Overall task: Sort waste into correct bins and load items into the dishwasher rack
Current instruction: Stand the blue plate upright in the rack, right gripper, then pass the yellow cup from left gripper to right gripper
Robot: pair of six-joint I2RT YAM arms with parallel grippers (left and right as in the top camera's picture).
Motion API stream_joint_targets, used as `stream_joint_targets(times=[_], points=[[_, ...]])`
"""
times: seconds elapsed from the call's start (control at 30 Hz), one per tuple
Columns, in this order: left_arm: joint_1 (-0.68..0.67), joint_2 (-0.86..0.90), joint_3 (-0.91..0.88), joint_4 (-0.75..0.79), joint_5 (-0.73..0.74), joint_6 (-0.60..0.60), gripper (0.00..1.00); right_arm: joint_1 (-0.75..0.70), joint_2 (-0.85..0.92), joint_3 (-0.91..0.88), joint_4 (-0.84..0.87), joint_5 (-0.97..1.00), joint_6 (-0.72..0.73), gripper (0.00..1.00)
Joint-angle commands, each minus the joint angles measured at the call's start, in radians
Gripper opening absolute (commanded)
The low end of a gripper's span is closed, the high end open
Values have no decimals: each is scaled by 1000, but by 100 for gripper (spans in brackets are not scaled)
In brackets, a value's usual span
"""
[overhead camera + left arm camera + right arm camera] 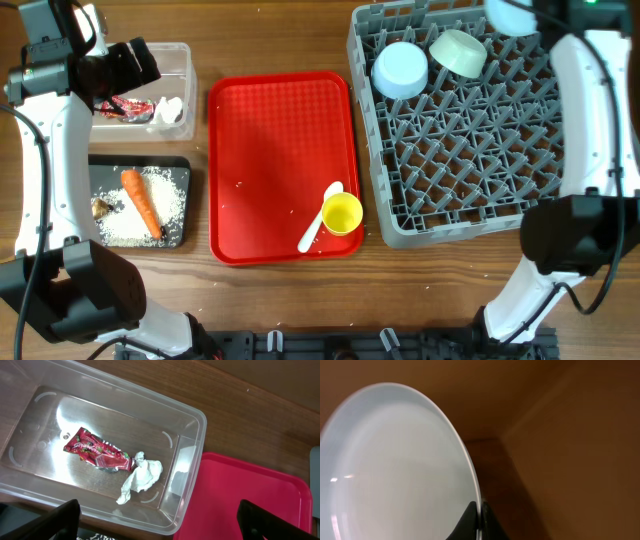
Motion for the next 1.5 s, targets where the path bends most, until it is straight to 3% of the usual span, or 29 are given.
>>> stream_joint_targets(times=[0.0, 0.53, 0.57, 0.6, 0.63, 0.67, 0.73, 0.83, 0.97, 1.07, 1.1, 1.2, 1.27, 1.33, 1.47], points=[[0, 13, 1, 2, 8, -6, 100, -52, -10, 13, 29, 24, -87, 4], [0, 13, 1, 2, 8, -5, 100, -52, 228, -31, 47, -30, -160, 4], [0, 13, 1, 2, 8, -5, 100, -52, 228, -31, 45, -30, -160, 8], [0, 14, 1, 2, 8, -6, 100, -52, 228, -31, 49, -30, -160, 14], [0, 13, 1, 2, 8, -6, 100, -52, 228, -31, 55, -38, -127, 51], [0, 13, 1, 2, 8, -5, 100, -49, 227, -31, 53, -30, -97, 80], [0, 13, 1, 2, 8, -6, 100, -40, 196, -31, 47, 37, -16, 98], [0, 13, 1, 2, 8, -6, 100, 0, 45, -30, 44, -13, -6, 100], [0, 13, 1, 2, 8, -5, 100, 121, -164, -30, -143, -530, 0, 100], [0, 13, 1, 2, 8, -5, 100, 204, -163, -31, -355, -937, 62, 100], [0, 13, 1, 2, 8, -5, 100, 240, -145, -31, -461, -986, 62, 99], [0, 14, 1, 2, 8, -5, 100, 337, -105, -39, -644, -988, 48, 97], [0, 13, 1, 2, 8, -6, 100, 393, -105, -60, -648, -933, 75, 94], [0, 13, 1, 12, 14, -6, 100, 381, -112, -59, -627, -867, 107, 94], [-2, 13, 1, 66, 185, -6, 100, 239, -172, -55, -626, -818, 99, 96]])
